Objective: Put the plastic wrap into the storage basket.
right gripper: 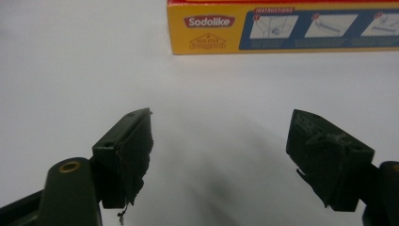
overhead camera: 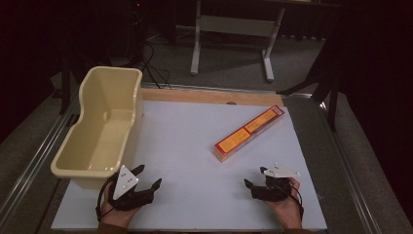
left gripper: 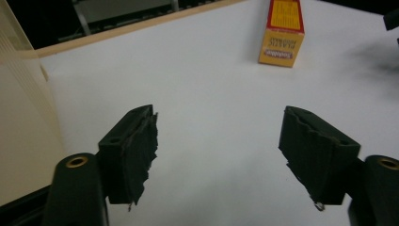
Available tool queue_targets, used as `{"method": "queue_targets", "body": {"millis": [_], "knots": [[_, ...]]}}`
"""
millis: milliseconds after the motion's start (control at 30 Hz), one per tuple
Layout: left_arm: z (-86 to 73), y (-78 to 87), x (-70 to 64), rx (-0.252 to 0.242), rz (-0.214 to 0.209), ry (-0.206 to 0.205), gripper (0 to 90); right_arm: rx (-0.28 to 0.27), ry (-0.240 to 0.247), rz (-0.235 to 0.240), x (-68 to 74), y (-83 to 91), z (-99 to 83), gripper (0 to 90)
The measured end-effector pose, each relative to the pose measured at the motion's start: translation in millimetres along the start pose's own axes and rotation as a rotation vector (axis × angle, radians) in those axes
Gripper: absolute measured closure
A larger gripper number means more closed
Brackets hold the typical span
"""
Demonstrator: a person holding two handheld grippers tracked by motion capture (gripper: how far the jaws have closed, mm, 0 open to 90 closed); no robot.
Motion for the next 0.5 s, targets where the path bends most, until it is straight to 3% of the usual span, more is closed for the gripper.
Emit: {"method": "queue_targets", "body": {"millis": [167,367,500], "knots": [[1.7,0.2,-1.5,-0.014,-0.005,-0.005,28.2,0.018,0.039,-0.029,0.6,-0.7,0.6,26.0],[3.8,1.1,-5.5,-0.031,-0.027,0.009,28.2,0.005,0.044,-0.016,7.8,-4.7,8.3,28.1],[2.6,-1.4,-8.5,-0.026,-0.028,0.0,27.7,-0.027,0.056,0.005,15.5,-10.5,21.4,35.9]]}}
Point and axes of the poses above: each handheld gripper's, and its own axes: y roughly backward along the jaws, z roughly out of its top, x roughly to its left, the point moved 8 cm from there along -y, roughly forward along the jaws, and after that the axes turned 11 degrees about y, right-handed, at the moved point
